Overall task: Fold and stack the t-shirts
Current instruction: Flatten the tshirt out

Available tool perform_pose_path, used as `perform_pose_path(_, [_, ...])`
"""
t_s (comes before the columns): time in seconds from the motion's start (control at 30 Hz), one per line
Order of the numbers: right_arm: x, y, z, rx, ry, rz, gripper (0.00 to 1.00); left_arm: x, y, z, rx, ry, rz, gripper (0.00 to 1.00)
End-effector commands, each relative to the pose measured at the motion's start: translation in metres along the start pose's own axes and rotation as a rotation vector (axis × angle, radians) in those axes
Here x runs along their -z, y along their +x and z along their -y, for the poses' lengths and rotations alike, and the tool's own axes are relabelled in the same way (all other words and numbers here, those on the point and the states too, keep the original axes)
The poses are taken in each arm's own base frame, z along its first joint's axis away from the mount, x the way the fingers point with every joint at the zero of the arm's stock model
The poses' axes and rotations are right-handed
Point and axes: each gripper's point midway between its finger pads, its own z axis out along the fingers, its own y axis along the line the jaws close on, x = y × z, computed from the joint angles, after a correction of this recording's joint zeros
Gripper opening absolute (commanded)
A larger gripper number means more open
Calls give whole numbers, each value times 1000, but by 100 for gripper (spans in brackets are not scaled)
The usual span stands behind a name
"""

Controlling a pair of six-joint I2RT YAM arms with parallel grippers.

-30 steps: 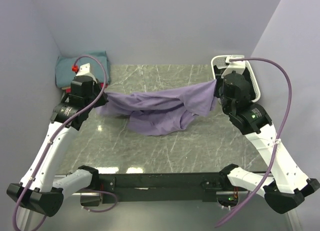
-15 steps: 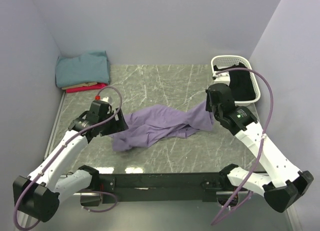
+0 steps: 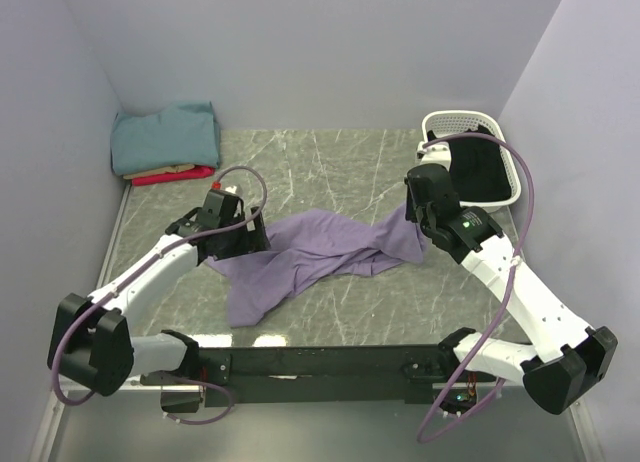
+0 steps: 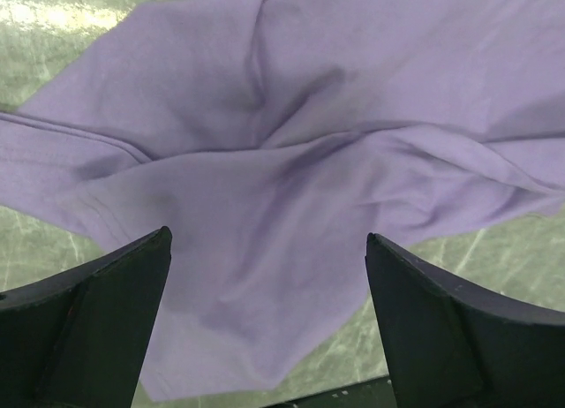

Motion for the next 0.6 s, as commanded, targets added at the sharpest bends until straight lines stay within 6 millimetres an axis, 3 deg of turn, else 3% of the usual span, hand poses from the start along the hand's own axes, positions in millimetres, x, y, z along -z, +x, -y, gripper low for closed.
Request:
perform_pose_path(0.0, [-1,-16,1,-26,3,54,0,-6,-16,-9,-38,-69,71,96])
perform_pose_path(0.4, [-6,-16,-4,-18,-12,49,0,-31,-2,-29,-14,-184,5,91])
perform_pose_path(0.57, [-7,-13,-5,-14,-17,45,0,-40,0,-33,-19,-217,-3,78])
